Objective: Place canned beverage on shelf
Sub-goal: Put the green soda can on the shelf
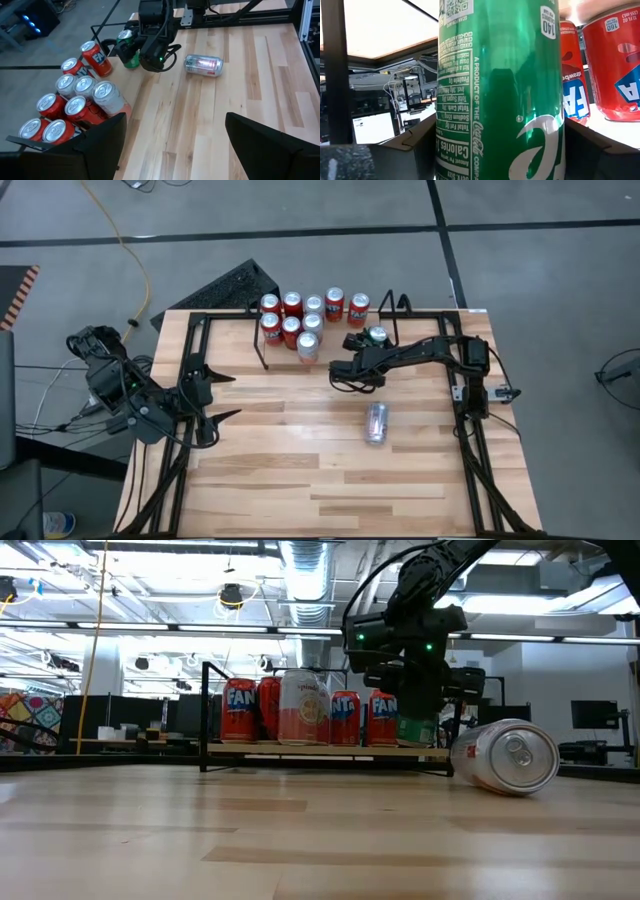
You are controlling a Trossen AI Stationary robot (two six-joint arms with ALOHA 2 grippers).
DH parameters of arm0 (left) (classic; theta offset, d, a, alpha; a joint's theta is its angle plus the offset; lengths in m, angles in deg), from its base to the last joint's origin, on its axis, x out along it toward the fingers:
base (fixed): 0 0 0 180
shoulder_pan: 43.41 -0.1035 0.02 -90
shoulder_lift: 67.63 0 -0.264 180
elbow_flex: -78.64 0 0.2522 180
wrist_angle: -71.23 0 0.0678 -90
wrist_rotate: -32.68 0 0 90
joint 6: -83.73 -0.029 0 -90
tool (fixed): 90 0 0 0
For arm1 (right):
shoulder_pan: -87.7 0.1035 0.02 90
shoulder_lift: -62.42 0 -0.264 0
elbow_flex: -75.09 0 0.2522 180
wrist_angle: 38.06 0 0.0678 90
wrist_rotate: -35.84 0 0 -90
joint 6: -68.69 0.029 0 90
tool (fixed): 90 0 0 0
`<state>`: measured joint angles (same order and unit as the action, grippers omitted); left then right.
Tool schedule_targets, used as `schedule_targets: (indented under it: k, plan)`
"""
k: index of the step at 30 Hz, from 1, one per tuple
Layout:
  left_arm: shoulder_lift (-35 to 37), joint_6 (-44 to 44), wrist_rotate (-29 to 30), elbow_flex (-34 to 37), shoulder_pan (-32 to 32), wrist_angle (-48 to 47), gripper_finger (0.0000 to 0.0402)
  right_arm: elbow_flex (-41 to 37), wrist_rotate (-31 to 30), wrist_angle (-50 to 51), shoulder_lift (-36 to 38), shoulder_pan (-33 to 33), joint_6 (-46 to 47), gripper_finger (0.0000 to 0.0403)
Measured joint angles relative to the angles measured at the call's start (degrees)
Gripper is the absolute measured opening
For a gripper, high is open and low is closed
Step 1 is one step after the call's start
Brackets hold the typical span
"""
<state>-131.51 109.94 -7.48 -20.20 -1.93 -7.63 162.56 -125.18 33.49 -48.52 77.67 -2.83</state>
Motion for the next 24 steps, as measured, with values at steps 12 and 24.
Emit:
schedule_targets:
  k: [12,24]
  plan:
    - [0.0,-0.4,0.0,0.0,0.0,-0.2,0.0325,1.5,2.9,-1.8,0.0,1.0,0.2,0.0362]
    - [0.0,-0.2,0.0,0.0,0.0,-1.2,0.0325,2.3,2.1,-3.2,0.0,2.2,2.7,0.0399]
